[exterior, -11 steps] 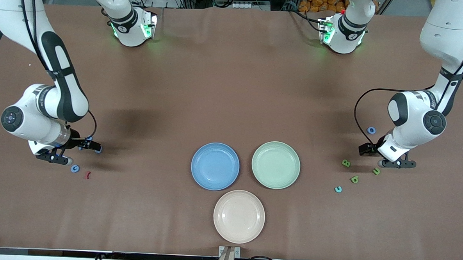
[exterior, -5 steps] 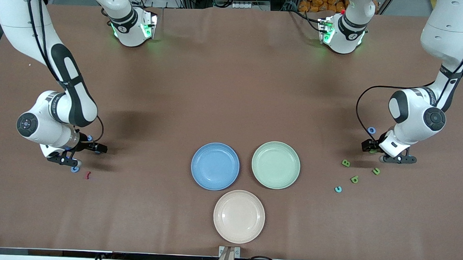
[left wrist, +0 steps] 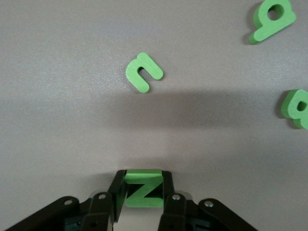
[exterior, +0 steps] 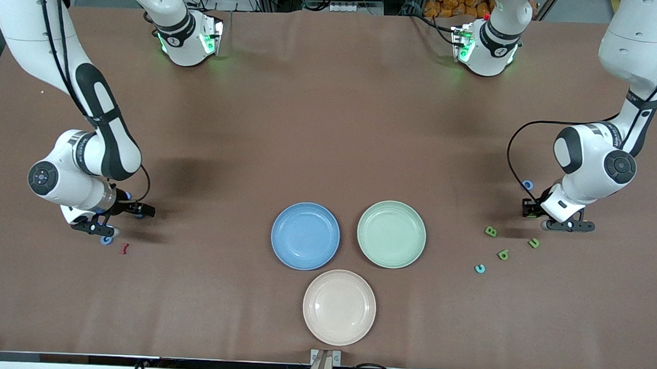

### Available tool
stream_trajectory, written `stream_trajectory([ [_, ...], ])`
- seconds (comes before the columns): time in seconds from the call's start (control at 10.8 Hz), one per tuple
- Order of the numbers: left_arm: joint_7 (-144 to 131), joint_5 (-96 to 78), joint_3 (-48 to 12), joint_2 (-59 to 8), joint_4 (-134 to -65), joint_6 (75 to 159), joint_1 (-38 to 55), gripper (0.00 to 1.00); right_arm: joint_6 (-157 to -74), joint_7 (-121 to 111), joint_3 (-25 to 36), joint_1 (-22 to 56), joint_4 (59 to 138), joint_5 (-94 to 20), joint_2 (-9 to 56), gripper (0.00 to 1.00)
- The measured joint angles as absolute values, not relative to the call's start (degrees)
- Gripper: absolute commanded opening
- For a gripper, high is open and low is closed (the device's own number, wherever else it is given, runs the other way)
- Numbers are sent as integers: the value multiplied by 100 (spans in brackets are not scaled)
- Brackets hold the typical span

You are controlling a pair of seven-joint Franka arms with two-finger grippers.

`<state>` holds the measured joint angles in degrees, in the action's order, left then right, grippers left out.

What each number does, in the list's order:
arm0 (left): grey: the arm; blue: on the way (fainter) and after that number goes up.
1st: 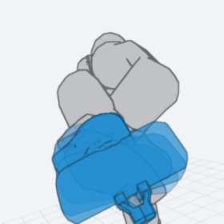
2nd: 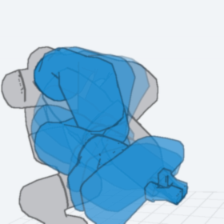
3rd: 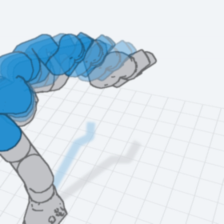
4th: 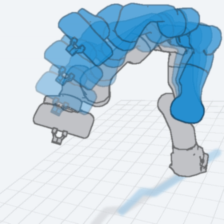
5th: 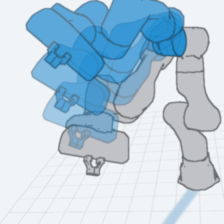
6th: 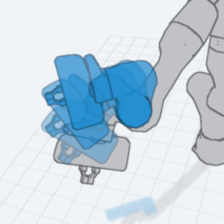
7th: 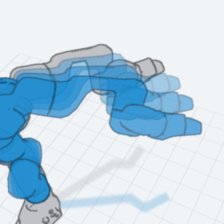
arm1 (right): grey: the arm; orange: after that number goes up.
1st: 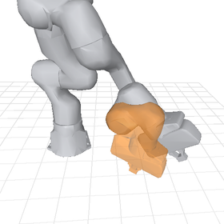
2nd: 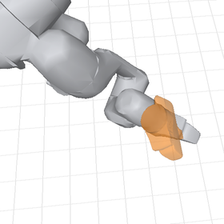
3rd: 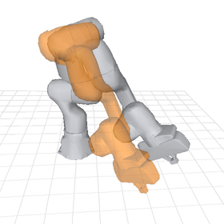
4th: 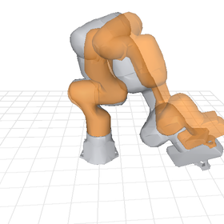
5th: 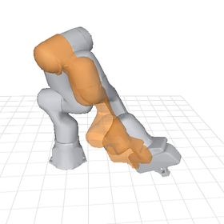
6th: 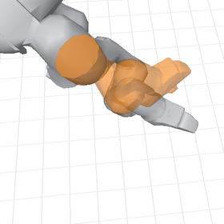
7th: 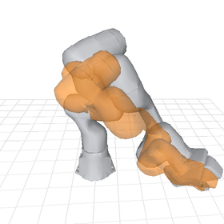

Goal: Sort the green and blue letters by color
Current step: 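Carry the green N toward the green plate while the right gripper grasps blue a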

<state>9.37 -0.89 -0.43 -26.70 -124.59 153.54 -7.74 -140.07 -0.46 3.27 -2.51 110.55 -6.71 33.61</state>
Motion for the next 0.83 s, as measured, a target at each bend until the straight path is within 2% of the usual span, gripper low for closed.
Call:
stream_trajectory([
  [0.09,938,-89,-46,-2671,-12457,15360,-759,0,-14007,-65,329,-252,11055,-671,3365,0],
  [0.28,937,-89,-68,-2659,-12347,15383,-669,0,-14229,-281,353,-281,11150,-675,3368,0],
  [0.46,603,-89,-86,-2539,-11998,14903,-369,0,-14542,-420,309,-305,11323,-744,3296,0],
  [0.65,-300,-89,-100,-2403,-11617,14439,197,0,-14604,-423,291,-303,11372,-748,3263,0],
  [0.83,-1370,-89,-113,-2405,-11378,14354,863,0,-14604,-423,288,-304,11373,-748,3249,0],
])
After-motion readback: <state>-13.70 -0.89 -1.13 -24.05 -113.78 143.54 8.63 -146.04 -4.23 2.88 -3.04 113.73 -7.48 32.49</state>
